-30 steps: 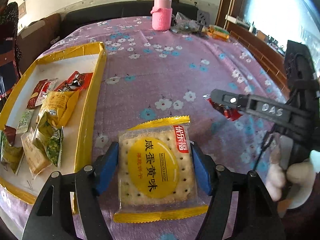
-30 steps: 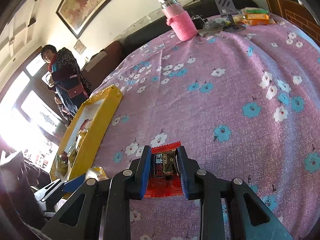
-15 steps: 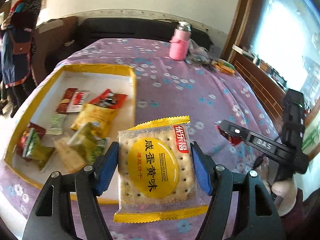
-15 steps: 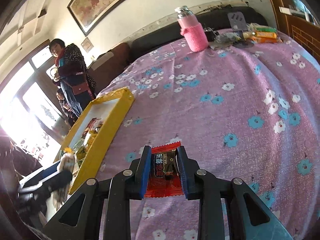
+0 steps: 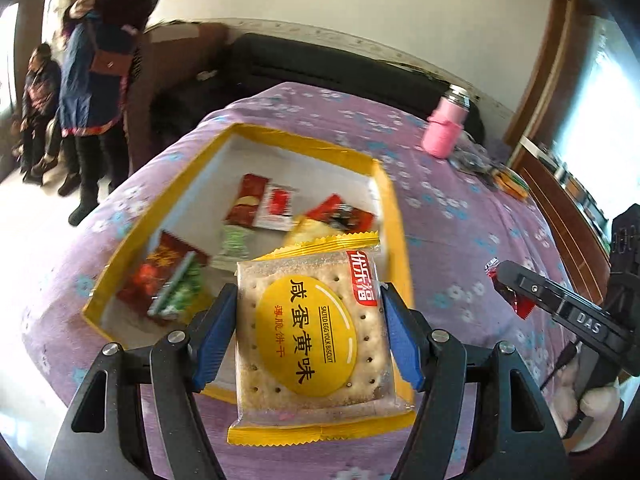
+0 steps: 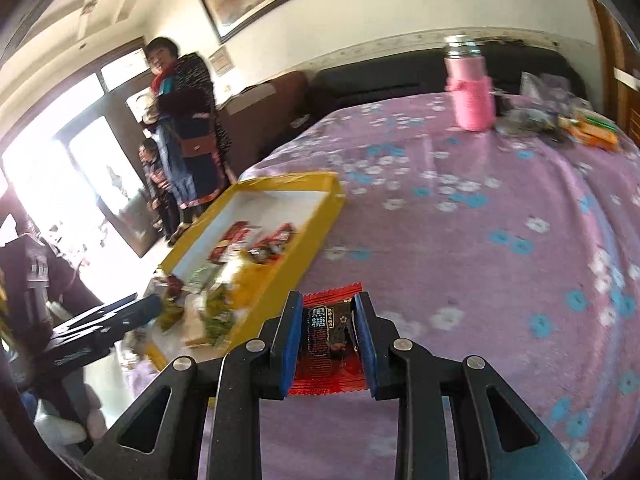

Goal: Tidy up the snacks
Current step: 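Drop the cracker pack into the tray with the left tool while the right tool releases the red candy there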

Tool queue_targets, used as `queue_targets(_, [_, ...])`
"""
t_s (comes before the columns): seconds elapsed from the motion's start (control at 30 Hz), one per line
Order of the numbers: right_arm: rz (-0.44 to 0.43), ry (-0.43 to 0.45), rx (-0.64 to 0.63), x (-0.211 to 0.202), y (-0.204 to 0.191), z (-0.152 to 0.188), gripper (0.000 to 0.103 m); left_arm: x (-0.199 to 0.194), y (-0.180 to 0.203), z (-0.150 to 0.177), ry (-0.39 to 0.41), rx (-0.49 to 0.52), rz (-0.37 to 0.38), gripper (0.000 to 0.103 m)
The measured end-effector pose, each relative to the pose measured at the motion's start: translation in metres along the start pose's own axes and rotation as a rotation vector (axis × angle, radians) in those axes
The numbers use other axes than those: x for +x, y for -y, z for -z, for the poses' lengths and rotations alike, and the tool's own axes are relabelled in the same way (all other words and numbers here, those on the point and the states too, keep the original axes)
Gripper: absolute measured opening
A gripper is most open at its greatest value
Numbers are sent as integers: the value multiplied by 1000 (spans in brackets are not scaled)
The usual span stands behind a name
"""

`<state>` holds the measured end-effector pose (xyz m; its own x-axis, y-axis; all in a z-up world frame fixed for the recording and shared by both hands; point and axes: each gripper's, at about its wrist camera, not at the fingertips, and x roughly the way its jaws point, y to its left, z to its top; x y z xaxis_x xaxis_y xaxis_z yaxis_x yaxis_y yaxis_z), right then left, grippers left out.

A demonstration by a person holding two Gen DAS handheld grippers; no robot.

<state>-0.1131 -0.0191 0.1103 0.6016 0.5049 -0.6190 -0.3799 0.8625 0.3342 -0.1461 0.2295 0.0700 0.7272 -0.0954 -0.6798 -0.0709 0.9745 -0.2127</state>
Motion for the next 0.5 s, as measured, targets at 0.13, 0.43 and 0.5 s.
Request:
queue_targets(0.13, [-55,-39,-44,20,-33,-8,26,2,-15,1,-6,-26,-11,69])
queue_targets(0.43, [-95,-123,-146,75,-94,-10,26,20,-39,-15,-17,-61,-26,69])
queue_targets(0.5, [-90,-132,-145,87,-98,-15,26,20,-41,-29,3,-51,-40,69])
